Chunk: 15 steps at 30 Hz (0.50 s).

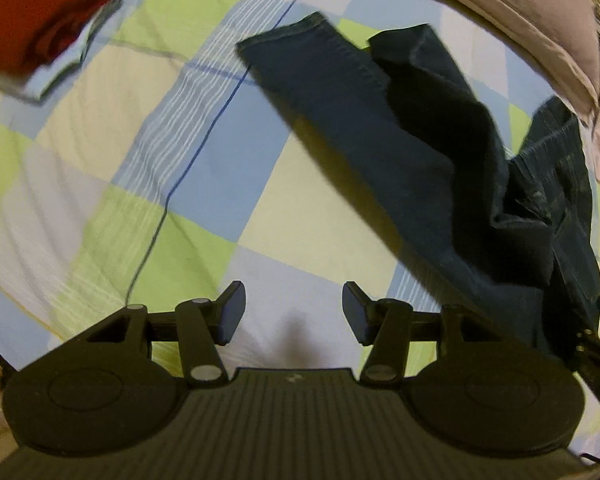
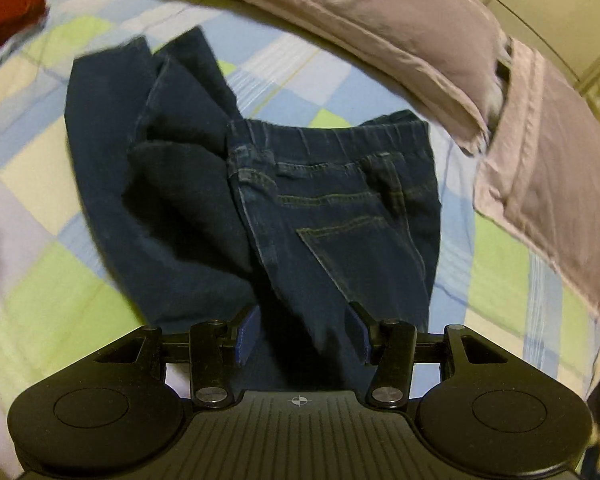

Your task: Fold clothes

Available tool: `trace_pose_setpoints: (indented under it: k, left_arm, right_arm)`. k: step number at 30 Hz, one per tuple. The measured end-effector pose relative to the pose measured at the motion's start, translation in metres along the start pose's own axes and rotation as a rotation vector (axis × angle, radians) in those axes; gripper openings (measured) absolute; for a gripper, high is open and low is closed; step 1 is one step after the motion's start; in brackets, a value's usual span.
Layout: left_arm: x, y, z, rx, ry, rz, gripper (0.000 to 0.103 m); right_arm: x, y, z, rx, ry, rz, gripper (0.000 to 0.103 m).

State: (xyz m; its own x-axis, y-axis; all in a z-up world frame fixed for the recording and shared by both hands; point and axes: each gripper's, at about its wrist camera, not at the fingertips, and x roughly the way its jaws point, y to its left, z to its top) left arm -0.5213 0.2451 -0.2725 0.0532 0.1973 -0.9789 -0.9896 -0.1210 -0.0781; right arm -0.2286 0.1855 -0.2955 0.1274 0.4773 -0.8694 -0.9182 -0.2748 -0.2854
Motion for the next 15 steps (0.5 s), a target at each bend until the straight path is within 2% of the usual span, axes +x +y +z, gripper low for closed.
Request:
trace_pose_setpoints:
  k: [3, 4, 5, 7, 8, 9, 10, 12, 15]
  left_arm:
    - [0.008, 0.009, -0.007, -0.036, 0.006, 0.013, 0.049]
    - [0.010, 0.011, -0.010, -0.043, 0.010, 0.017, 0.049]
    - [0.012, 0.012, -0.012, -0.051, 0.012, 0.019, 0.049]
    - [0.015, 0.013, -0.017, -0.066, 0.016, 0.018, 0.049]
    - [0.016, 0.013, -0.018, -0.074, 0.018, 0.016, 0.049]
    - [0.016, 0.013, -0.018, -0.079, 0.015, 0.012, 0.049]
    - [0.015, 0.012, -0.018, -0.083, 0.008, 0.008, 0.049]
    - [0.014, 0.013, -0.015, -0.091, -0.021, 0.006, 0.049]
    - [0.011, 0.016, -0.006, -0.133, -0.073, 0.002, 0.049]
  right_arm:
    - [0.021, 0.004, 0.001, -0.065, -0.033, -0.017, 0.049]
    - [0.025, 0.003, 0.001, -0.082, -0.048, -0.015, 0.040]
    - [0.030, 0.003, 0.002, -0.099, -0.064, -0.014, 0.005]
    - [0.033, -0.004, 0.003, -0.110, -0.083, 0.000, 0.004]
    - [0.028, -0.018, 0.004, -0.052, -0.112, 0.023, 0.004]
    - [0.020, -0.035, 0.004, 0.035, -0.144, 0.037, 0.004]
    - [0.009, -0.060, 0.000, 0.174, -0.184, 0.058, 0.004]
    - [-0.017, -0.123, -0.014, 0.507, -0.273, 0.099, 0.004]
    - [-0.048, -0.196, -0.091, 0.987, -0.337, 0.050, 0.003]
